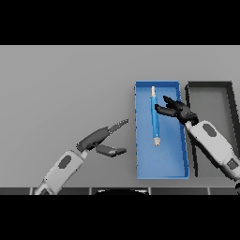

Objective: Pick up the blue pipe and place it into the blue bin.

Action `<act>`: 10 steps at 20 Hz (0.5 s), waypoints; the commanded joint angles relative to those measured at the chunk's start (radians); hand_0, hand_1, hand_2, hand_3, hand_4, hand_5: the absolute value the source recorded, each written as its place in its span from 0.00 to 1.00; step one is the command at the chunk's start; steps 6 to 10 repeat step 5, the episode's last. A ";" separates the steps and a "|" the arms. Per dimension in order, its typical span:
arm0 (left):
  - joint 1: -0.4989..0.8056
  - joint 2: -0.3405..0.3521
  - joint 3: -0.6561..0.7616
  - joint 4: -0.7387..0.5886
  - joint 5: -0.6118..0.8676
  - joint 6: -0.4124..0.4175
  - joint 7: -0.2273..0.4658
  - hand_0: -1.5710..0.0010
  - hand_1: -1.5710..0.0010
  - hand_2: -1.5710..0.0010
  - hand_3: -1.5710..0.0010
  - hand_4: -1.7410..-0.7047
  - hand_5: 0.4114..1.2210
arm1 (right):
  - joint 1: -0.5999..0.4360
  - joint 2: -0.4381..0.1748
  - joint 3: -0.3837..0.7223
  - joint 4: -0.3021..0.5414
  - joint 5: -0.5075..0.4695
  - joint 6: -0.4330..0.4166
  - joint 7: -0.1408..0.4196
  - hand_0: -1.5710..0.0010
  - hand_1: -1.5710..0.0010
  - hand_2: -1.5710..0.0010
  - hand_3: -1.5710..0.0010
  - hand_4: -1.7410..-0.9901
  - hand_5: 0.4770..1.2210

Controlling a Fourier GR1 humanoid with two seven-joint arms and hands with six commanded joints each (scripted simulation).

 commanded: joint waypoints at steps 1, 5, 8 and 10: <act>0.000 -0.005 -0.006 -0.003 -0.006 0.004 0.003 1.00 1.00 1.00 1.00 0.88 0.07 | -0.011 -0.002 0.003 0.010 0.010 0.006 0.003 0.99 0.99 0.99 0.99 0.74 0.40; -0.015 -0.016 -0.003 0.023 -0.013 0.008 0.008 1.00 1.00 1.00 1.00 0.88 0.08 | -0.003 -0.001 0.015 -0.019 0.012 0.004 0.005 0.99 0.99 0.99 0.99 0.74 0.39; -0.015 -0.016 -0.003 0.023 -0.013 0.008 0.008 1.00 1.00 1.00 1.00 0.88 0.08 | -0.003 -0.001 0.015 -0.019 0.012 0.004 0.005 0.99 0.99 0.99 0.99 0.74 0.39; -0.015 -0.016 -0.003 0.023 -0.013 0.008 0.008 1.00 1.00 1.00 1.00 0.88 0.08 | -0.003 -0.001 0.015 -0.019 0.012 0.004 0.005 0.99 0.99 0.99 0.99 0.74 0.39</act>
